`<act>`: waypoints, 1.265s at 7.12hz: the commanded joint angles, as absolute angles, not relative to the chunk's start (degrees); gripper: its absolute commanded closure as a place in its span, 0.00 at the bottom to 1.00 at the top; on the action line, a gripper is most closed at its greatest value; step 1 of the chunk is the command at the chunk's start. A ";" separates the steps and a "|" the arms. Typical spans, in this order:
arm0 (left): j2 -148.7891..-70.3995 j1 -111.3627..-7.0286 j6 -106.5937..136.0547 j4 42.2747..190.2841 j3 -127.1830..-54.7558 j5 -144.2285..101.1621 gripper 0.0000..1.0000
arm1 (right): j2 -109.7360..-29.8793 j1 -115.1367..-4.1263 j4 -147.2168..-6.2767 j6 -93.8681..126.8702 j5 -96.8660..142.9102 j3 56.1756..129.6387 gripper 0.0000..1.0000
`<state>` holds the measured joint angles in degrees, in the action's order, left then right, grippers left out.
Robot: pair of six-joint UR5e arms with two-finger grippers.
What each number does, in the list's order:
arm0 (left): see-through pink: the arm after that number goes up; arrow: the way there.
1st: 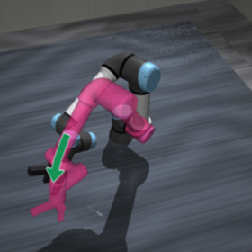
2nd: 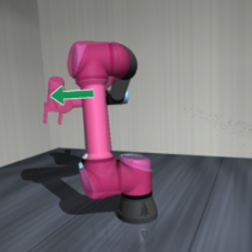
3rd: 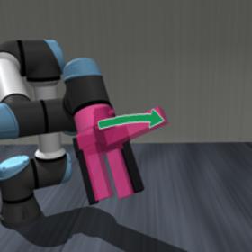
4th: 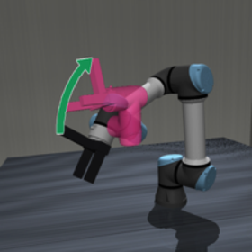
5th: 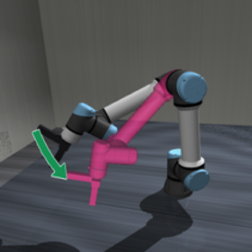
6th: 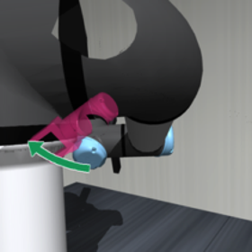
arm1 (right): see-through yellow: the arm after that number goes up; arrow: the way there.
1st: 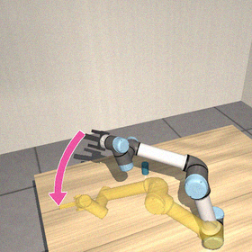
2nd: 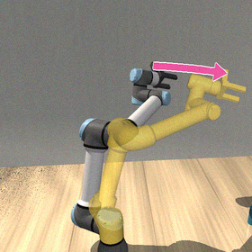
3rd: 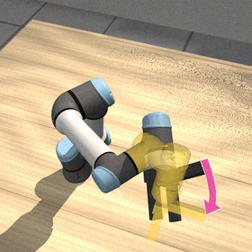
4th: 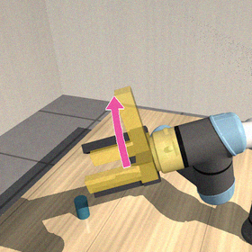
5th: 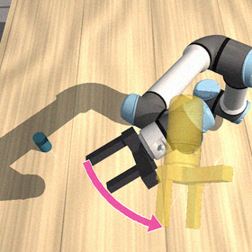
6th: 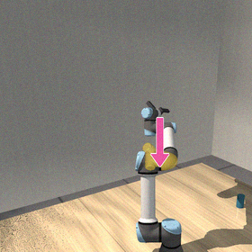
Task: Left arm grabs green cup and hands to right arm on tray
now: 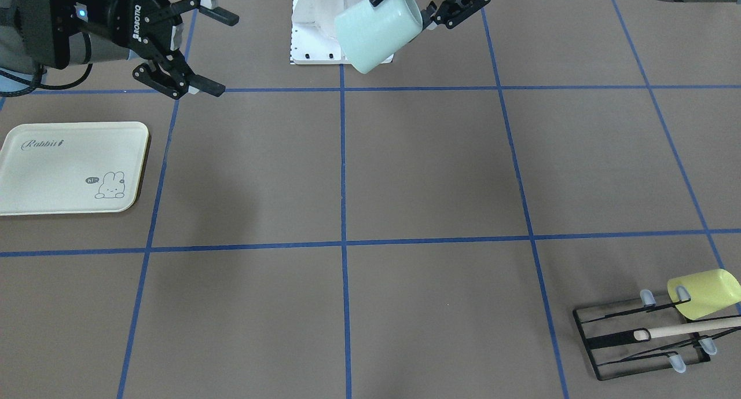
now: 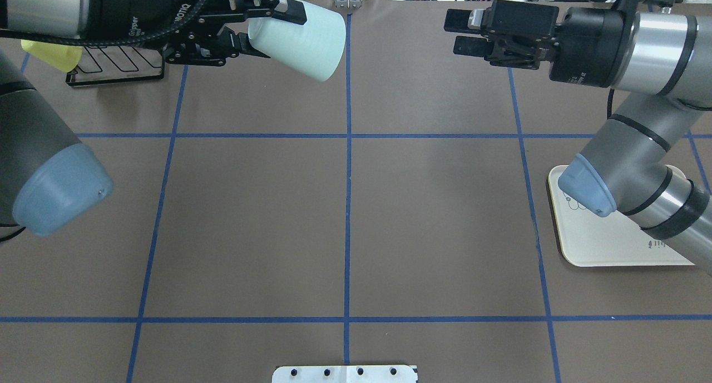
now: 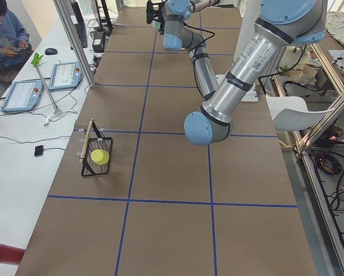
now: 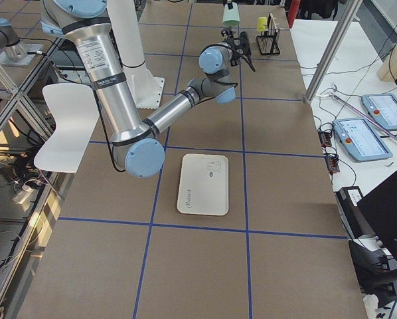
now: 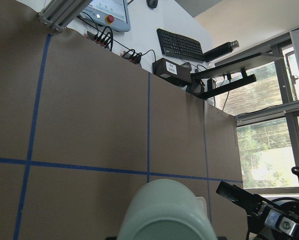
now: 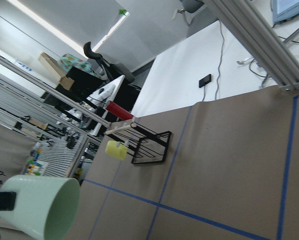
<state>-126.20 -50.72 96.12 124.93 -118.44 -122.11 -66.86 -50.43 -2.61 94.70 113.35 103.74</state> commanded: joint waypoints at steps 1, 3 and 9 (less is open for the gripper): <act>-126.21 -50.71 102.71 134.16 -118.30 -124.36 1.00 | -66.09 -46.17 6.29 107.61 106.56 104.24 0.00; -126.30 -50.19 107.64 139.80 -118.30 -124.37 1.00 | -65.92 -40.29 15.34 110.12 97.07 104.50 0.01; -126.30 -45.71 110.83 143.61 -118.39 -124.19 1.00 | -63.90 -34.72 15.73 113.20 93.25 106.96 0.01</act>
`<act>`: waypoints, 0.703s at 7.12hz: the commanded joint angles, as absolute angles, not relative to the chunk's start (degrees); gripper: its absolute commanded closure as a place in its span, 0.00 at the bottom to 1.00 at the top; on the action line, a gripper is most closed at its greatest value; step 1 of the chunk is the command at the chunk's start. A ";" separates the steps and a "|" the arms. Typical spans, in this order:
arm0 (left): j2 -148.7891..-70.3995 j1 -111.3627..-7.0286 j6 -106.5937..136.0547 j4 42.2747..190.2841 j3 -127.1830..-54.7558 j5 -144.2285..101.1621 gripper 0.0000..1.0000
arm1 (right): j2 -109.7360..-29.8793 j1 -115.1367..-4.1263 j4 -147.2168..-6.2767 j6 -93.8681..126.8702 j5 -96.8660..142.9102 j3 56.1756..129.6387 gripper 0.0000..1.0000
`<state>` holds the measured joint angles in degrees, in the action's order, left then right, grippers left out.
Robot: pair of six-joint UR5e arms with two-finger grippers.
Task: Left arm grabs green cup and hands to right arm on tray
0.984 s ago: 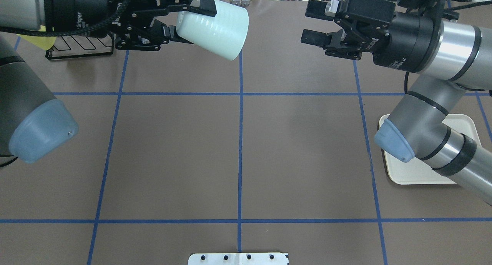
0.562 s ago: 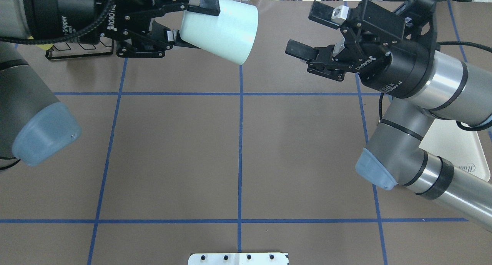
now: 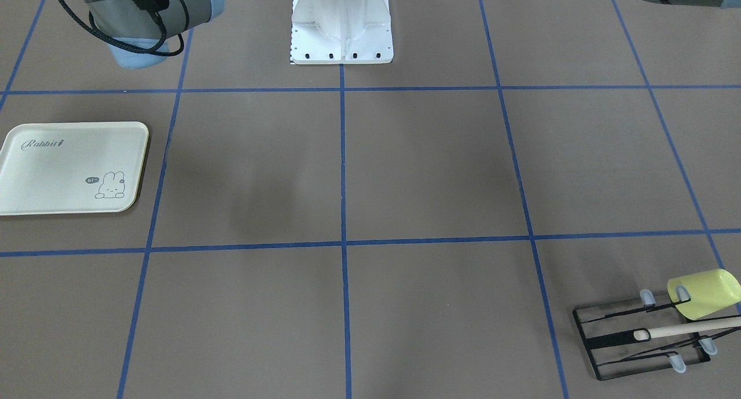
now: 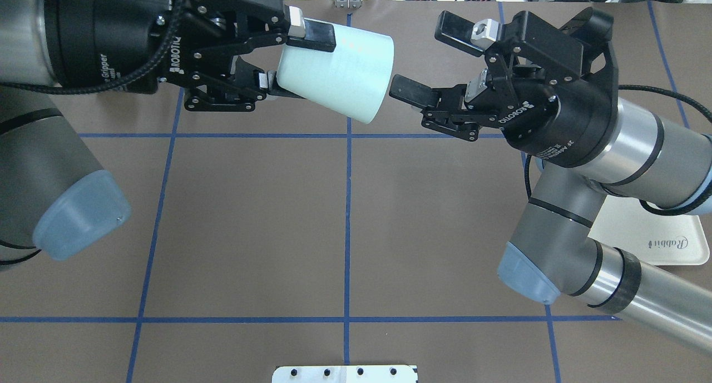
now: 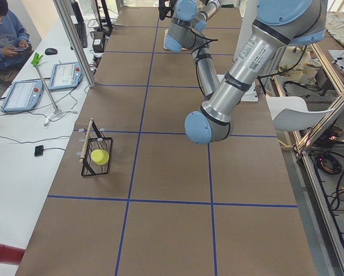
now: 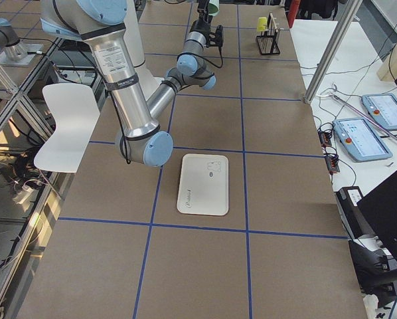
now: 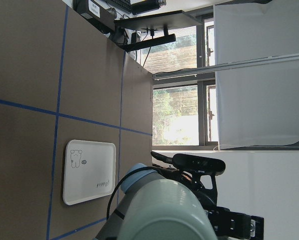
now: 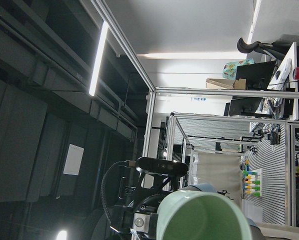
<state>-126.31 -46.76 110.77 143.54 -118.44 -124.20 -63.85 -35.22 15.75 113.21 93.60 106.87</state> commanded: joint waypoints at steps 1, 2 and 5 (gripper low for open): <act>-126.30 -45.09 110.83 143.61 -118.30 -124.19 1.00 | -63.90 -34.63 15.65 113.20 93.25 106.96 0.01; -126.30 -45.00 110.83 143.61 -118.30 -124.19 1.00 | -63.90 -34.72 15.30 113.12 93.25 106.96 0.02; -126.21 -44.91 110.65 143.61 -118.04 -124.28 1.00 | -63.90 -34.72 14.85 112.85 93.25 106.88 0.30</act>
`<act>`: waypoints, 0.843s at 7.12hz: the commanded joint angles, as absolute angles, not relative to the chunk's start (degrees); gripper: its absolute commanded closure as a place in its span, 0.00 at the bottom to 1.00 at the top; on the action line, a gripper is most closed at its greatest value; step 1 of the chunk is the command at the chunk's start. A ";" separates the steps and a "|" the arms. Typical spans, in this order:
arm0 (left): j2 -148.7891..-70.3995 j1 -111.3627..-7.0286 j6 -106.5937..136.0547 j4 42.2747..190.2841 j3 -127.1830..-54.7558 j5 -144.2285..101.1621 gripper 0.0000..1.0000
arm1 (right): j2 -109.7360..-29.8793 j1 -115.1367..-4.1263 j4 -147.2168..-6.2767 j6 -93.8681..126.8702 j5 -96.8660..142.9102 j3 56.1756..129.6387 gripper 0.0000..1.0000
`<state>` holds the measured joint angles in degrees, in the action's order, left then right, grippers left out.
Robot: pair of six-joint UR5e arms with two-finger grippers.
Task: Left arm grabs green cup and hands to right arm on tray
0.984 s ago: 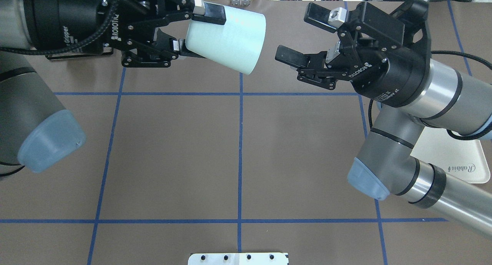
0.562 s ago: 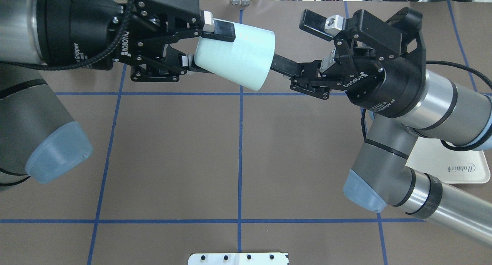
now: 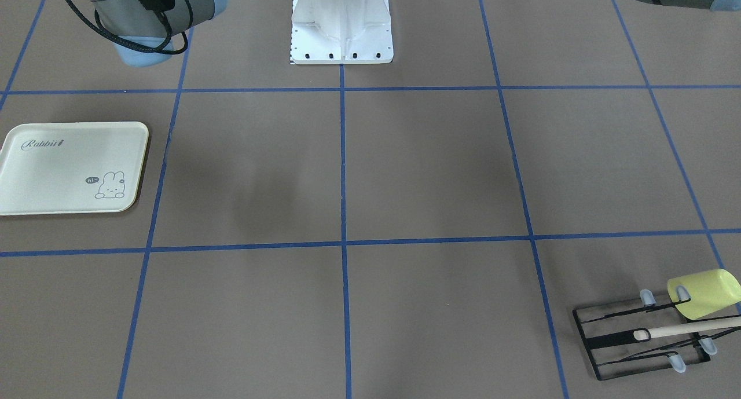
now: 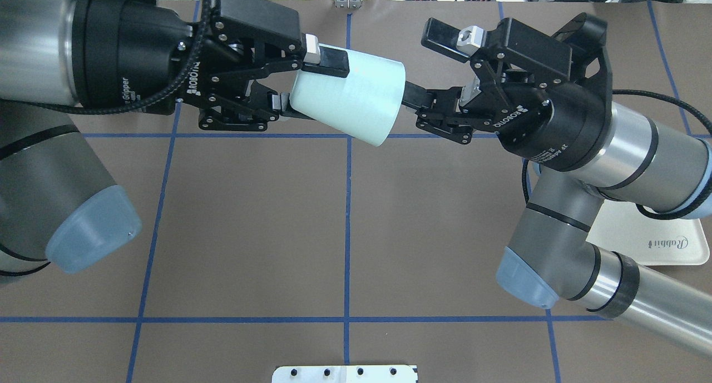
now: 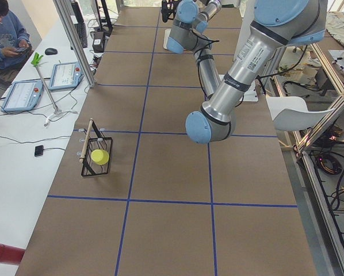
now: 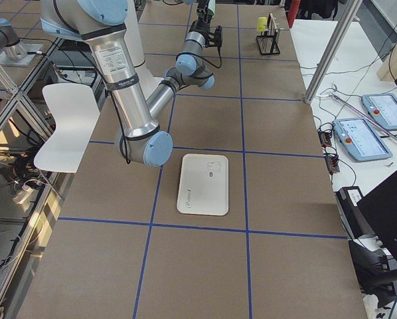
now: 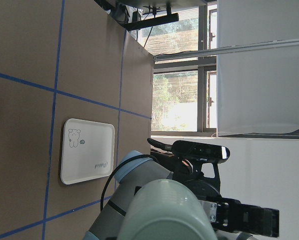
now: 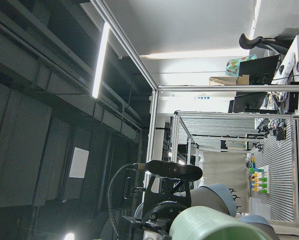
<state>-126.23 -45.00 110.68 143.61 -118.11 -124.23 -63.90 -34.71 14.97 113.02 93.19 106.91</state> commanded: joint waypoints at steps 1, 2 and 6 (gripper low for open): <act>-126.21 -44.91 110.57 143.61 -118.04 -124.19 1.00 | -64.16 -34.72 14.77 112.76 93.25 106.79 0.37; -126.21 -44.91 110.57 143.61 -118.04 -124.19 1.00 | -64.42 -34.72 14.68 112.76 93.25 106.70 0.44; -126.21 -44.91 110.22 143.53 -117.77 -124.19 1.00 | -64.60 -34.72 13.63 112.68 93.60 106.87 0.47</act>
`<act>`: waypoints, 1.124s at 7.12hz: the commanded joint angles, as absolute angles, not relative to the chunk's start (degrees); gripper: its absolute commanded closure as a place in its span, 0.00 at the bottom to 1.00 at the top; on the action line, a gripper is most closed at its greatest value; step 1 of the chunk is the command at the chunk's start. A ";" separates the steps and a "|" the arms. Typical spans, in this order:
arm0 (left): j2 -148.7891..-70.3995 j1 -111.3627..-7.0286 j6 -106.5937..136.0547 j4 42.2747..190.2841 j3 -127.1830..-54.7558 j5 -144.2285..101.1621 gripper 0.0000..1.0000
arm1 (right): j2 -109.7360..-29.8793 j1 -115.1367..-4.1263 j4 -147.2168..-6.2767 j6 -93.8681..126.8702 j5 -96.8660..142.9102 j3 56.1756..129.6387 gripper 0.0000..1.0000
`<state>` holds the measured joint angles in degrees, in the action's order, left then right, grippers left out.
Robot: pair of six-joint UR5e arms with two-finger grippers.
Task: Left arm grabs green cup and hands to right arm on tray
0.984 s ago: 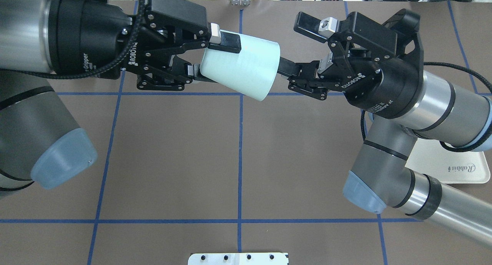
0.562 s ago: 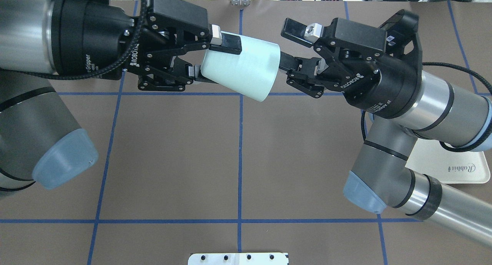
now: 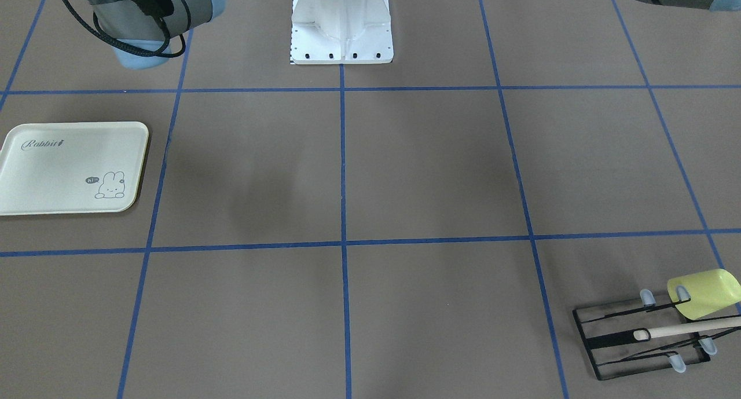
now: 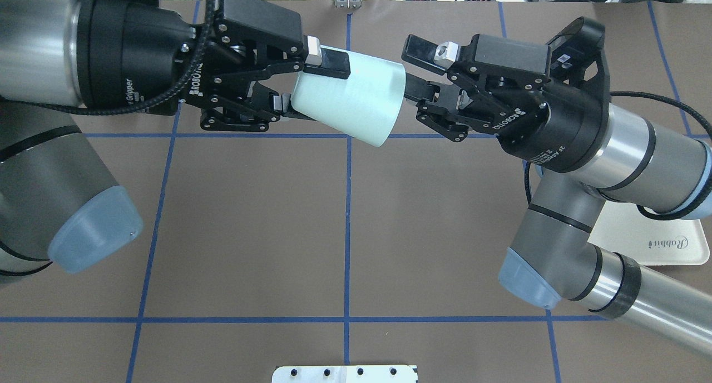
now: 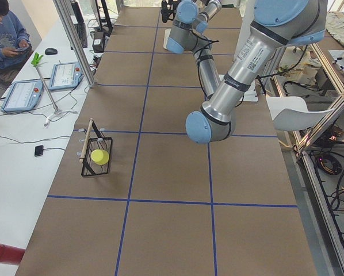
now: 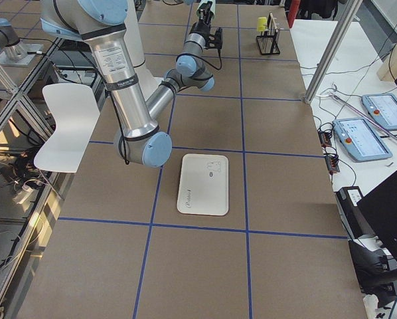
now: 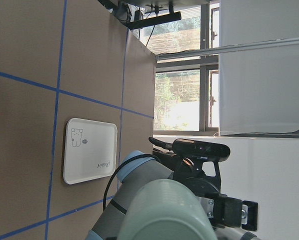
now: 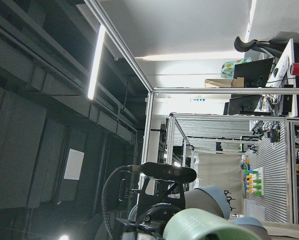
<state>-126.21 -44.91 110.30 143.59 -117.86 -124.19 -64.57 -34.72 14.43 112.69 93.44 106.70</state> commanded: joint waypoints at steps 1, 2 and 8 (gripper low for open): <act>-126.21 -44.91 110.13 143.53 -117.60 -124.10 1.00 | -64.51 -34.72 12.93 112.59 93.60 106.96 0.47; -126.12 -44.91 110.13 143.53 -117.60 -124.10 1.00 | -64.60 -34.72 12.92 112.59 93.86 106.96 0.47; -125.95 -44.91 110.04 143.53 -117.25 -124.10 1.00 | -64.34 -34.89 7.40 112.59 94.83 109.68 0.52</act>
<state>-125.92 -44.91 110.06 143.52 -117.43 -124.10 -64.34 -34.86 9.05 112.59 94.58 108.55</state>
